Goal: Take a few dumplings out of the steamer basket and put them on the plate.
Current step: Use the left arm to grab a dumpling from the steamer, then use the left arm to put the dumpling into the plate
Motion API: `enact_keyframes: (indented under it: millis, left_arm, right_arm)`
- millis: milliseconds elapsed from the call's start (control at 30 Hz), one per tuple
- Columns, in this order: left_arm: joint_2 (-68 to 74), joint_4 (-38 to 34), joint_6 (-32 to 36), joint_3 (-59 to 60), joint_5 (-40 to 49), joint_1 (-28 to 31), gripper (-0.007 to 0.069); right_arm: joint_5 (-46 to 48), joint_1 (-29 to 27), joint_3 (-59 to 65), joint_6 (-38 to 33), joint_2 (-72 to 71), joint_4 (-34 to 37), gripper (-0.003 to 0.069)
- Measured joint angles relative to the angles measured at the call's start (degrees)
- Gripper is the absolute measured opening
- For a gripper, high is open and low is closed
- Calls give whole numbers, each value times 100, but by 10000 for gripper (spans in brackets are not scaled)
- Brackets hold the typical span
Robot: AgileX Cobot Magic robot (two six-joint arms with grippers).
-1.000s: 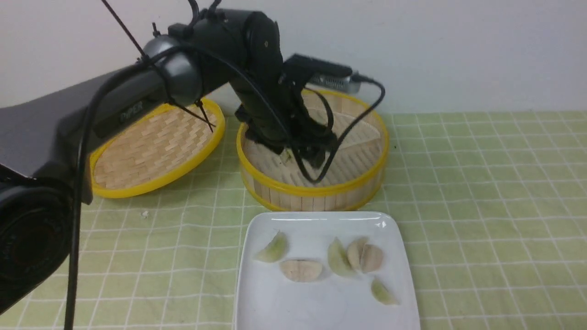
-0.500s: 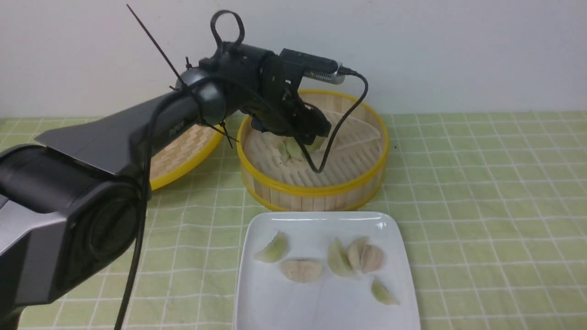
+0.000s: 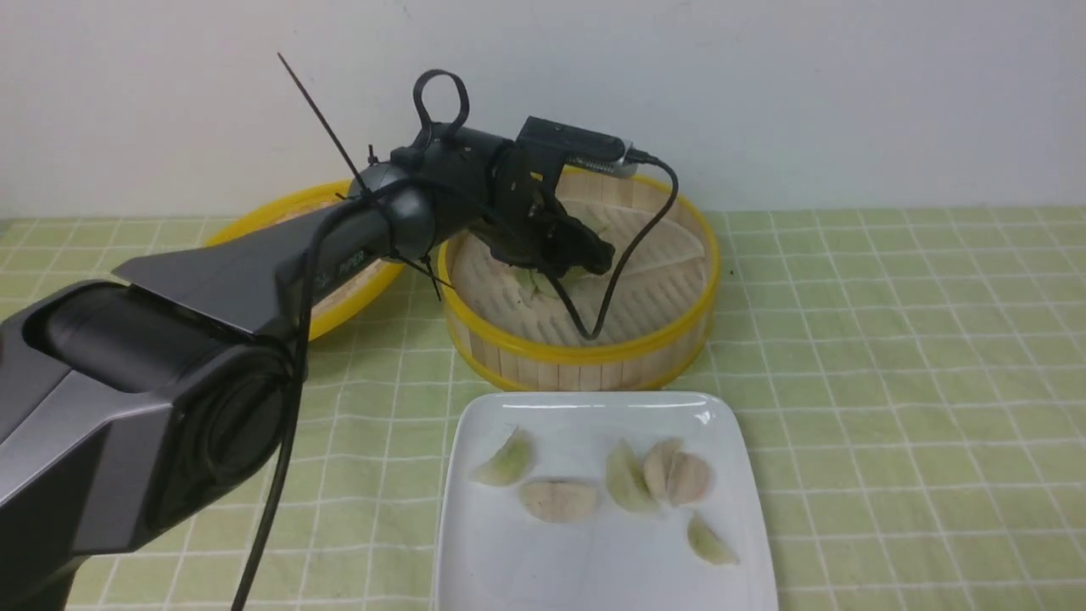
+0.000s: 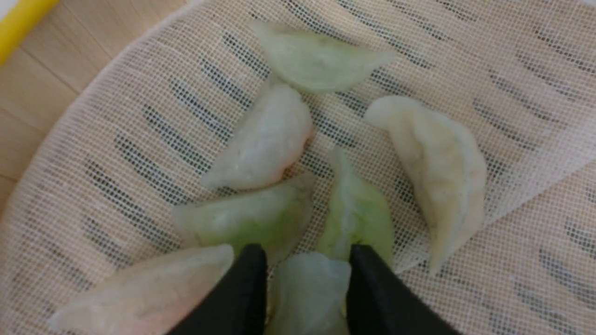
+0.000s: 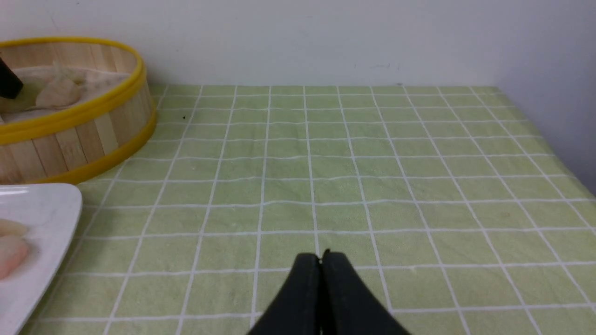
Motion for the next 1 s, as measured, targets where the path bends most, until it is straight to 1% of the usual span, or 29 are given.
enact_keyframes:
  millis: [167, 300, 333, 533, 567, 700, 767, 800, 833, 900, 1000]
  left_arm:
    - [-46, 5, 0, -6, 116, 0, 197]
    - [-393, 17, 6, 25, 776, 0, 197]
    - [-420, 33, 19, 25, 804, 0, 197]
    - [-1657, 103, 341, 25, 2037, 0, 197]
    - [-1738, 61, 371, 25, 2136, 0, 197]
    - [-2433, -259, 641, 14, 3323, 0, 197]
    - [-2594, -440, 758, 41, 3615, 0, 197]
    - [-2722, -636, 860, 190, 3665, 0, 197]
    - [-2745, -636, 860, 190, 3664, 0, 197]
    - [-3023, -1026, 1037, 812, 3664, -46, 197]
    - [-3283, -1277, 1235, 1812, 3664, -224, 197]
  right_arm:
    - [0, 0, 0, 0, 0, 0, -15]
    - [0, 0, 0, 0, 0, 0, -15]
    - [0, 0, 0, 0, 0, 0, -15]
    - [0, 0, 0, 0, 0, 0, -15]
    - [0, 0, 0, 0, 0, 0, -15]
    - [0, 0, 0, 0, 0, 0, -15]
    - [-7, 0, 0, 0, 0, 0, -15]
    - [-7, 0, 0, 0, 0, 0, -15]
    - [-7, 0, 0, 0, 0, 0, -15]
    - [-7, 0, 0, 0, 0, 0, -15]
    - [-7, 0, 0, 0, 0, 0, -15]
